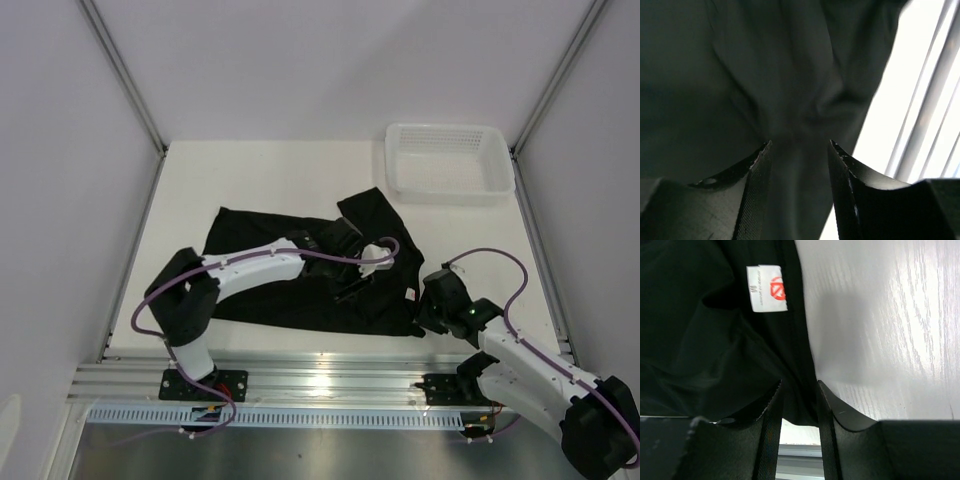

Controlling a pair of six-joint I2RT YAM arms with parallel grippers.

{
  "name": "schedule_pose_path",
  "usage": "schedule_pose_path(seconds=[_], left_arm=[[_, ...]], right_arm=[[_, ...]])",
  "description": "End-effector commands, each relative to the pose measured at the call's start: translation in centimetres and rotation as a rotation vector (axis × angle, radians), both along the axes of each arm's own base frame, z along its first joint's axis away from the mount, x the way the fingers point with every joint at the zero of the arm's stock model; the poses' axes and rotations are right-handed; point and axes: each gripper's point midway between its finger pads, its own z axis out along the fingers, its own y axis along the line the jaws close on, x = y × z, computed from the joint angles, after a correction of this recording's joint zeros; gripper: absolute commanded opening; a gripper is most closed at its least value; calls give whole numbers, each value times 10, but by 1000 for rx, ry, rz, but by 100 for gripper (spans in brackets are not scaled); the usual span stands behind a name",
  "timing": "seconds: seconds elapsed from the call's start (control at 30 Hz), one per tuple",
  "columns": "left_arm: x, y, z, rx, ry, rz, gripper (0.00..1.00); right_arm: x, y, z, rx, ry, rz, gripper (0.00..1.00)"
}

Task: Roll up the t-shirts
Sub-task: Fold the tshirt

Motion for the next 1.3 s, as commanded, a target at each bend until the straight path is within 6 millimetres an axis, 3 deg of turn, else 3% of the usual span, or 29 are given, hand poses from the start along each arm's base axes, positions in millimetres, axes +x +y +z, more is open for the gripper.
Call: schedule_pose_path(seconds=[0.0, 0.03, 0.1, 0.2, 0.33, 0.6, 0.7, 0.73, 0.87, 1.0, 1.27], left_arm=[[27, -47, 26, -123, -63, 60, 50], [31, -52, 16, -105, -47, 74, 50], [40, -58, 15, -90, -51, 99, 48], [37, -63, 1, -73, -7, 85, 46], [42, -57, -22, 7, 1, 105, 35], [40, -55, -39, 50, 33, 102, 33], [45, -53, -47, 87, 37, 129, 27], [46, -51, -49, 88, 45, 135, 19], [48, -50, -39, 61, 20, 140, 1], [52, -44, -32, 48, -14, 158, 1], [69, -32, -15, 24, -99, 209, 1]], right_arm=[[-1, 3, 0, 32, -15, -12, 35], [-1, 3, 0, 34, -16, -16, 35], [-1, 2, 1, 27, -20, -15, 35], [-2, 2, 1, 24, -11, -4, 36], [-3, 2, 0, 23, -4, 2, 36], [-5, 3, -1, 11, 27, 9, 38], [-5, 3, -2, 4, 36, 10, 38], [-5, 4, -2, 6, 37, 13, 36], [-3, 9, -1, 27, 32, 26, 24], [-5, 6, -4, 12, 45, 24, 2], [-7, -1, -2, -18, 52, -2, 0]])
